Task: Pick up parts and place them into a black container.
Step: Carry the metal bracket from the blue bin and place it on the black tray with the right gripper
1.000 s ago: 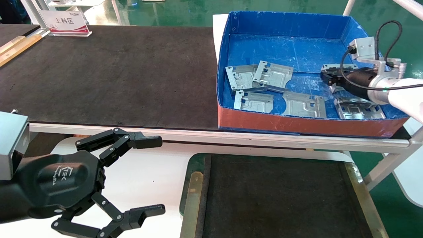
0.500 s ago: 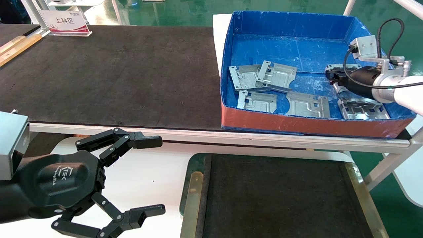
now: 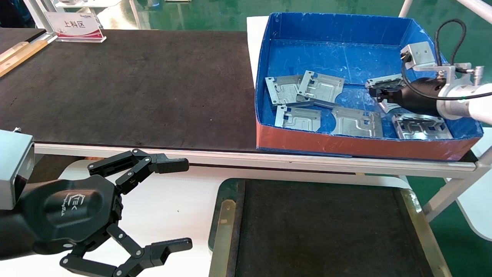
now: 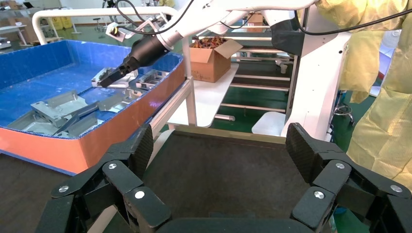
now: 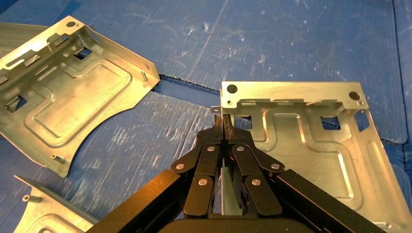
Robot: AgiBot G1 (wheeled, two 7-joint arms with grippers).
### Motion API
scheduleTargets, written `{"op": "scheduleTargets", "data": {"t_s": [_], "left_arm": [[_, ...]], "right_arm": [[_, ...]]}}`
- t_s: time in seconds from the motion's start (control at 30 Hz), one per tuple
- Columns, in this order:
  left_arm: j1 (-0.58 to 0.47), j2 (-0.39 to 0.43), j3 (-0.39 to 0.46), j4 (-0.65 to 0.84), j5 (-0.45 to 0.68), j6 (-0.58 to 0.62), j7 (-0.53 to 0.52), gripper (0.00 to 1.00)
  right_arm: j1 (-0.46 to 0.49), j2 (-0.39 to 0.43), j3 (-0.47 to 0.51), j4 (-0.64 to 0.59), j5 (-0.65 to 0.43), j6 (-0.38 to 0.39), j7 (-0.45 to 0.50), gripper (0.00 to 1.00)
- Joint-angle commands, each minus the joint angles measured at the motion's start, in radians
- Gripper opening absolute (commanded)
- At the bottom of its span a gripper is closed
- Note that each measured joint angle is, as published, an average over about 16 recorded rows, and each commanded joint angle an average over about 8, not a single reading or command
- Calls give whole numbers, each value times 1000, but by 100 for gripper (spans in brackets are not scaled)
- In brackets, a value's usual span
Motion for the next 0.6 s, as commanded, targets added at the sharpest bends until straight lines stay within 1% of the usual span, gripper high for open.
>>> {"op": "scheduleTargets", "data": {"t_s": [0.03, 0.17, 0.3, 0.43, 0.6], "left_arm": [[0, 0, 0, 0, 0, 0, 0, 100], [0, 0, 0, 0, 0, 0, 0, 100], [0, 0, 0, 0, 0, 0, 0, 100], [0, 0, 0, 0, 0, 0, 0, 100], [0, 0, 0, 0, 0, 0, 0, 100]], "right_arm": [[5, 4, 0, 4, 1, -14, 0, 0], [-3, 19, 24, 43, 35, -39, -55, 0], [-12, 48, 55, 94, 82, -110, -142, 0], [-30, 91, 90, 152, 139, -233, -241, 0], [-63, 156, 131, 231, 215, -421, -335, 0]]}}
